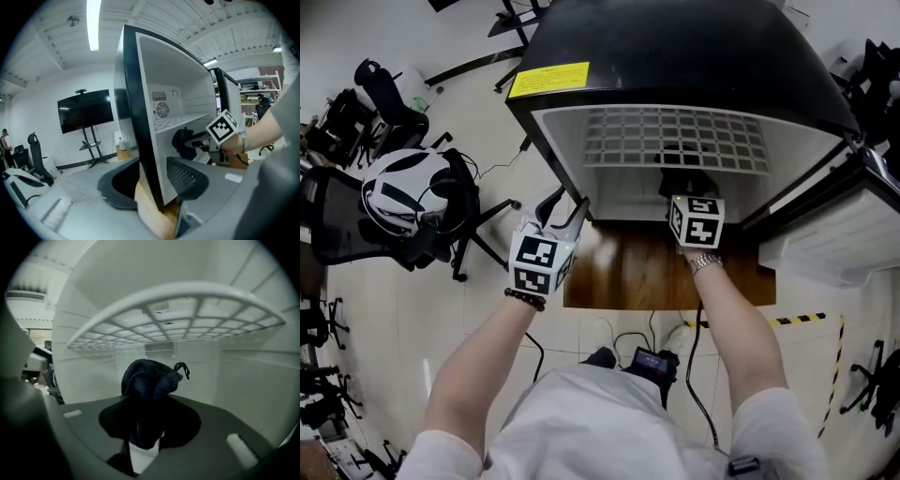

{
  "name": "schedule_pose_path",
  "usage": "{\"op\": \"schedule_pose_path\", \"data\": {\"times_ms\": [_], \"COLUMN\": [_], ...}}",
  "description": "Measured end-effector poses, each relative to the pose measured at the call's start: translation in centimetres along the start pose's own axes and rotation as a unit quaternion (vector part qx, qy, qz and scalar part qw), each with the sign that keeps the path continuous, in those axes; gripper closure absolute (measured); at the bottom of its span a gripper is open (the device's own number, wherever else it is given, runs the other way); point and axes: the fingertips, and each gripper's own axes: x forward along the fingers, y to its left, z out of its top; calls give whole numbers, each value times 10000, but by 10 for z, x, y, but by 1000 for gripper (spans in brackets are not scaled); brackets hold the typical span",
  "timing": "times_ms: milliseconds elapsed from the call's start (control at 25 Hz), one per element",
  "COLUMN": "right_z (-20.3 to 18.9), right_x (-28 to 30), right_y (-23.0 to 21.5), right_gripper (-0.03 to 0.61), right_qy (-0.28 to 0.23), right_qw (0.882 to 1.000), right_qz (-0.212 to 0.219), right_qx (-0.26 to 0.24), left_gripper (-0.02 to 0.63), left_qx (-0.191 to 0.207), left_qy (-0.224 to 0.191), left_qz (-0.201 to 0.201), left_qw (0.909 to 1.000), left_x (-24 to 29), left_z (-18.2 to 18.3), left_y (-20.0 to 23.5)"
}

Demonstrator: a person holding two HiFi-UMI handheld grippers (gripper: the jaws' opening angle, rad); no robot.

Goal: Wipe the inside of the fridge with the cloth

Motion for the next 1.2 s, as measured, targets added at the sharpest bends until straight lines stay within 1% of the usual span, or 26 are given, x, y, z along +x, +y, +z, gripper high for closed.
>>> {"op": "schedule_pose_path", "data": {"times_ms": [160,240,400,520,680,800,960,1200], "right_z": [-7,-17,-41,-60,-78,-79,-79,-81], "right_x": [-5,-5,-1,7,17,16,9,-3], "right_y": [73,104,146,164,164,154,130,83], "right_gripper": [459,459,459,459,459,459,459,460], "right_qy": [36,131,428,664,862,876,863,872], "right_qw": [9975,9951,9909,9892,9894,9904,9925,9949], "right_qz": [693,958,1243,1295,1166,1064,849,468], "right_qx": [141,218,279,189,-38,-141,-184,-198], "left_gripper": [436,436,436,436,436,436,436,436], "left_qx": [63,76,83,94,124,131,113,87], "left_qy": [46,54,55,56,56,48,44,50], "left_qz": [-41,-60,-81,-76,-109,-111,-84,-32], "left_qw": [10000,9999,9999,9999,9998,9998,9999,9999], "left_x": [0,0,0,-1,-1,-2,-2,-2], "left_z": [-3,-3,-2,-2,-2,-3,-3,-4], "left_y": [1,0,-1,0,0,0,0,2]}}
